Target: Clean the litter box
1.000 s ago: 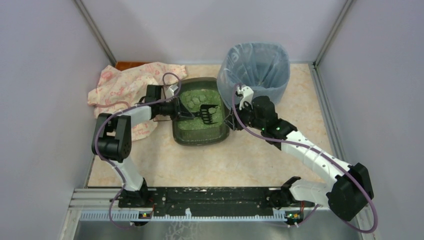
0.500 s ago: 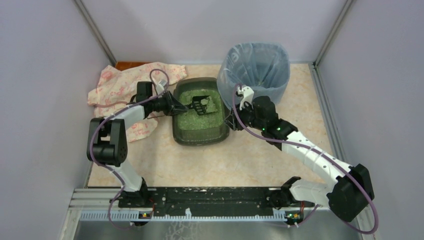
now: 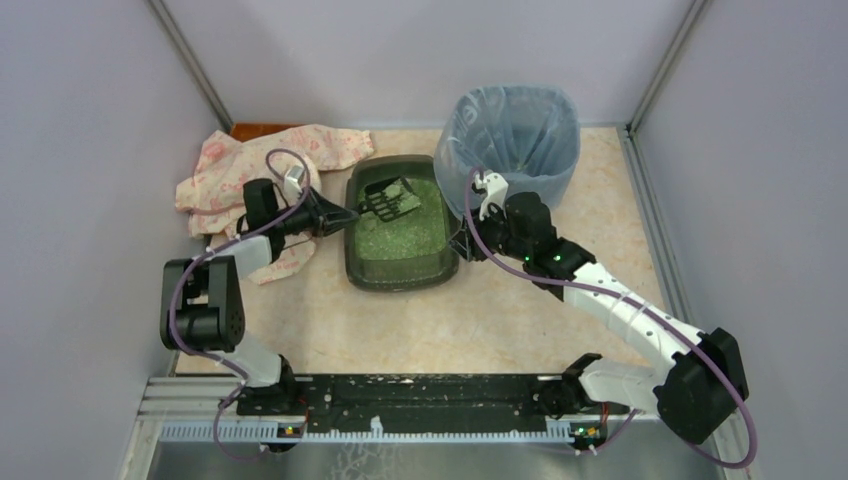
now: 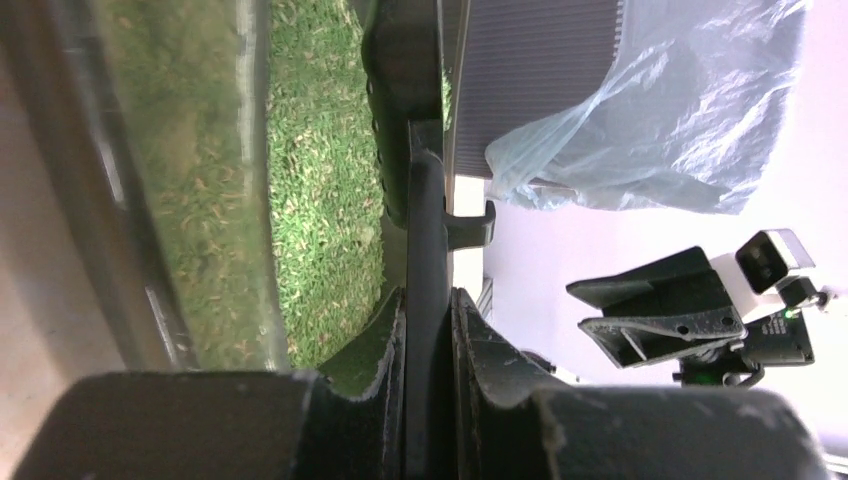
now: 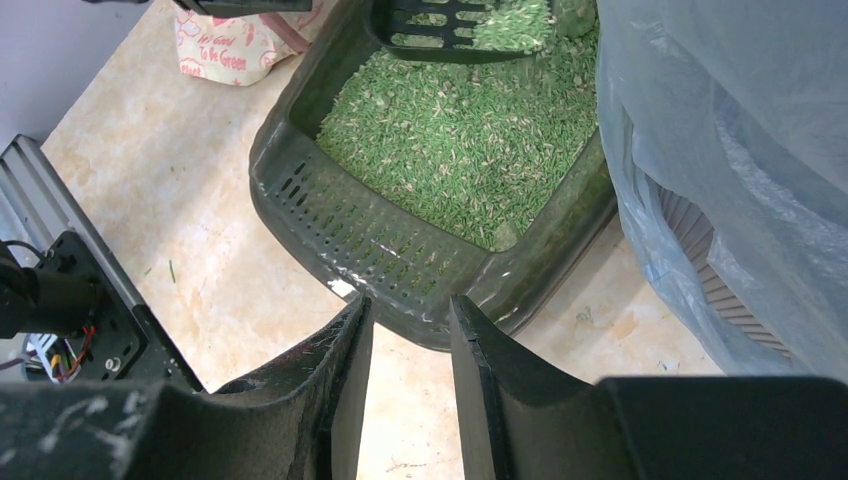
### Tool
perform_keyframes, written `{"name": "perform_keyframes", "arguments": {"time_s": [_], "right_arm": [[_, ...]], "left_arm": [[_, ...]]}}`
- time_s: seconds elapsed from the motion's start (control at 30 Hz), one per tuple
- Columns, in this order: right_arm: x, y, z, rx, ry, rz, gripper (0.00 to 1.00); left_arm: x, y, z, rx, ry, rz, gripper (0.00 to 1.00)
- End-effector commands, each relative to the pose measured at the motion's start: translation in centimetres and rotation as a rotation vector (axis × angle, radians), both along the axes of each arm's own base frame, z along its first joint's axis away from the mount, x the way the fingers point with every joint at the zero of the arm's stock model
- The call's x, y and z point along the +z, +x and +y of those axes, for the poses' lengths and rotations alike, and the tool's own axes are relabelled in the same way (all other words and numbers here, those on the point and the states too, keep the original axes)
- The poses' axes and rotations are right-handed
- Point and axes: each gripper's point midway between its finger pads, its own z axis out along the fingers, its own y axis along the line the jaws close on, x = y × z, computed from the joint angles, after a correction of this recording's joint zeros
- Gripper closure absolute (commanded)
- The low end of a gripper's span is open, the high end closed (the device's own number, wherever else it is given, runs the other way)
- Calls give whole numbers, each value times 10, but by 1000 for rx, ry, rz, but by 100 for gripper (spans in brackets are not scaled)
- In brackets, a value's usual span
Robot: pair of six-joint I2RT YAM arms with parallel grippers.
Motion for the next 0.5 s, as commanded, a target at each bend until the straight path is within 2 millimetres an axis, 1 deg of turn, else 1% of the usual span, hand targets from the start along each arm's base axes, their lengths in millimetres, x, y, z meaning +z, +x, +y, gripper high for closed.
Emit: {"name": "perform_keyframes", "arguments": {"time_s": [0.0,0.13,0.27,0.37,0.47], "right_arm": [[34,8,3,-4,54,-77,65],[33,7,5,1,59,-70,65],[33,6,5,3,60,-67,65],[34,6,5,5,65,-66,65],[34,5,7,10,72,-62,65]], "left_arm": [[24,-15,1,-41,-113,-105,100],[14,-24,2,-42,-139,-95,100],[18,-31,2,-54,-181,-133,100],[25,-27,11,-38,-211,-163,100],[26,-20,8,-40,-213,-158,100]]}}
